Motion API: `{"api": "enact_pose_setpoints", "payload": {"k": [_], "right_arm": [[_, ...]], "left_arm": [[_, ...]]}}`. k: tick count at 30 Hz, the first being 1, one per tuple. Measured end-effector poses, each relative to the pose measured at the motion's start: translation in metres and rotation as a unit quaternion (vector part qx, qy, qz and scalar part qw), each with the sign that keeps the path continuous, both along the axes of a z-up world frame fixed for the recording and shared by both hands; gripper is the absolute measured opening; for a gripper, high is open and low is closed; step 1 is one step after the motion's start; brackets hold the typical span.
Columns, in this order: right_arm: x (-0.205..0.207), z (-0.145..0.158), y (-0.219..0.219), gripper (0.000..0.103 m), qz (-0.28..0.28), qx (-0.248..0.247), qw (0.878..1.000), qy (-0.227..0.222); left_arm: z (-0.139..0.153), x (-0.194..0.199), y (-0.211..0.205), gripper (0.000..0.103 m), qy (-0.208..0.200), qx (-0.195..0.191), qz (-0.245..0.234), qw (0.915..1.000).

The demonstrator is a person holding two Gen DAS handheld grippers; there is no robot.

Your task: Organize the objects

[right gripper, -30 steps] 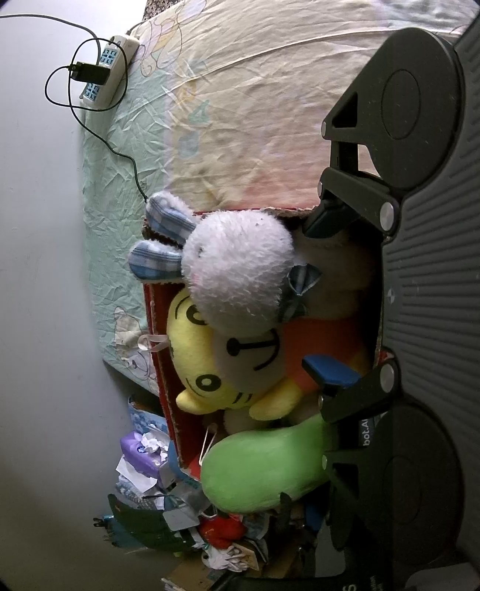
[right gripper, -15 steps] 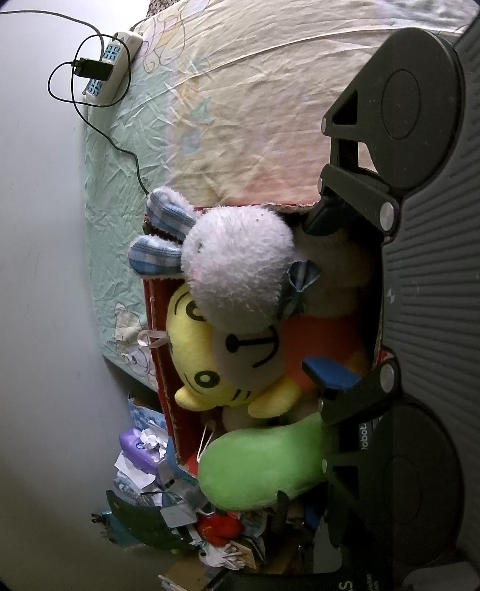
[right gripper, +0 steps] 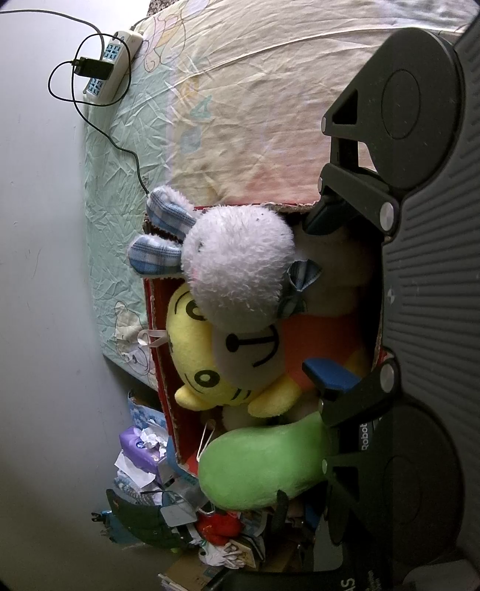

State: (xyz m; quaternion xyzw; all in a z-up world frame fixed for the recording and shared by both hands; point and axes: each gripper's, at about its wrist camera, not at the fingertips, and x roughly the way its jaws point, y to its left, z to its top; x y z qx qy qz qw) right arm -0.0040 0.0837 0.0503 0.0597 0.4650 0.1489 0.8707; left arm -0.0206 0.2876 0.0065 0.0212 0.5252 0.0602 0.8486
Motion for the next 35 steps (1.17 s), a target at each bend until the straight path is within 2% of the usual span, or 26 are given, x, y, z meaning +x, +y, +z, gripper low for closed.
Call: {"api": "enact_pose_setpoints", "payload": {"k": [27,32,35], "right_arm": [[-0.0009,0.0005,0.0033,0.079,0.004,-0.004,1.0,-0.002],[-0.001,0.0005,0.0034,0.079,0.004,-0.004,1.0,-0.002],[-0.001,0.0005,0.0033,0.08,0.004,-0.004,1.0,-0.002]], "left_arm": [[-0.0044,-0.0004,-0.0035,0.103,-0.009,-0.007,-0.003,0.9999],[-0.0039,-0.0039,-0.0068,0.103,-0.027,0.004,-0.009,0.9996],[-0.0053,-0.0014,-0.0035,0.103,-0.019,-0.008,-0.005,0.9998]]}}
